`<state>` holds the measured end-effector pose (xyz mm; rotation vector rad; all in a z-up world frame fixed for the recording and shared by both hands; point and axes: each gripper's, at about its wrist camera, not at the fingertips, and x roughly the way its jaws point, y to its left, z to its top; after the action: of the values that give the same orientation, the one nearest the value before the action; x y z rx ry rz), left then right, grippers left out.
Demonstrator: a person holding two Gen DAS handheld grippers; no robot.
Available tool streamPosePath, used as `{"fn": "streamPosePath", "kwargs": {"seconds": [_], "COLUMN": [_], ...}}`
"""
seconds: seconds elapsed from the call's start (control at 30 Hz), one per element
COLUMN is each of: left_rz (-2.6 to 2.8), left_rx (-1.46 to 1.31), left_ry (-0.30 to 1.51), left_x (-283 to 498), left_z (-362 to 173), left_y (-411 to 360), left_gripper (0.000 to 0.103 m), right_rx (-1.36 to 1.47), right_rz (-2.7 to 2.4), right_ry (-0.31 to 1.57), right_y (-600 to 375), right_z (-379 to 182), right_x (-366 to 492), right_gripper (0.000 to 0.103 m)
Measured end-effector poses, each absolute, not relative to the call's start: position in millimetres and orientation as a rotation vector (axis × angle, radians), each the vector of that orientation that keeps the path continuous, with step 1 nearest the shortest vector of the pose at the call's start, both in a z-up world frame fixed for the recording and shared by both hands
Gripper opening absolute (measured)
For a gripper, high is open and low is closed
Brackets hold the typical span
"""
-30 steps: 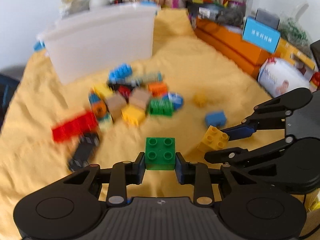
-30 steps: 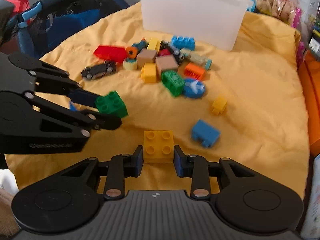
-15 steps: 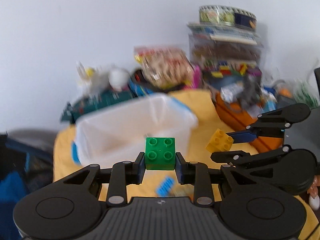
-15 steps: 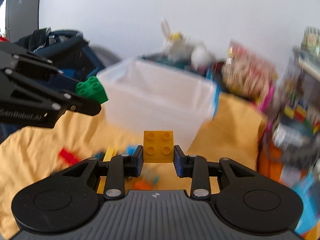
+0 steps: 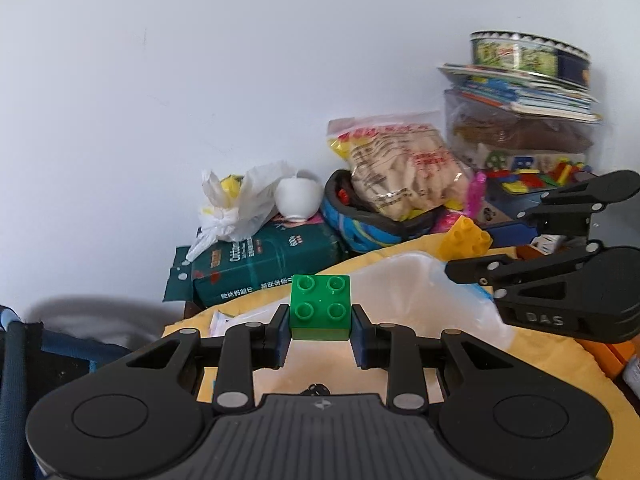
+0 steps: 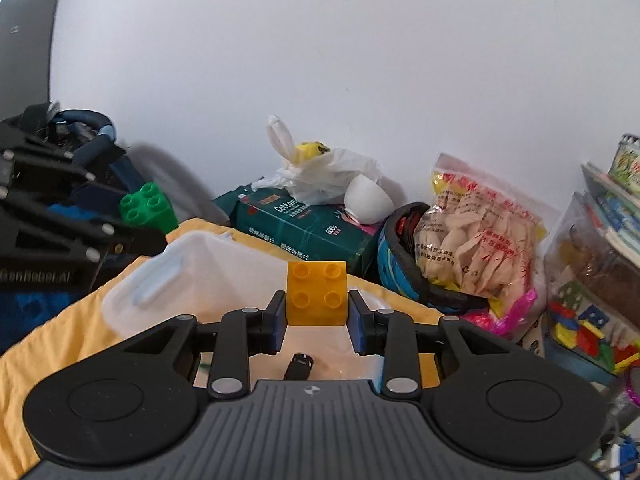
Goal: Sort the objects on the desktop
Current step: 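Carry both bricks over the white bin and open both tools, then withdraw both open tools from the bin toward the pile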
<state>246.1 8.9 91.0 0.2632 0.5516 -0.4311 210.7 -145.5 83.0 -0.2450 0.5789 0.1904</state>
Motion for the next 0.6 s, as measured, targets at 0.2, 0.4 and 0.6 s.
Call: {"fn": "streamPosePath", "kwargs": {"seconds": [0.2,0.4,0.6], "left_rz": [-0.389,-0.419,-0.421], "left_rx": [0.211,0.239,0.236], "left_ry": [0.631,0.697,0.61], "left_x": [286,285,239], "left_z": [63,44,56], "left_y": [5,0,18], "left_gripper": [0.034,0.048,0.07], "right_rx": [-0.152,-0.064,-0.061], "right_rz": [0.129,0.139,0.175], "right_ry": [0.696,0.765,0.692], "right_y": [-147,-156,-166], "right_z": [53,39,53], "right_x": [259,268,226], "right_gripper": [0.035,0.043,0.045]}}
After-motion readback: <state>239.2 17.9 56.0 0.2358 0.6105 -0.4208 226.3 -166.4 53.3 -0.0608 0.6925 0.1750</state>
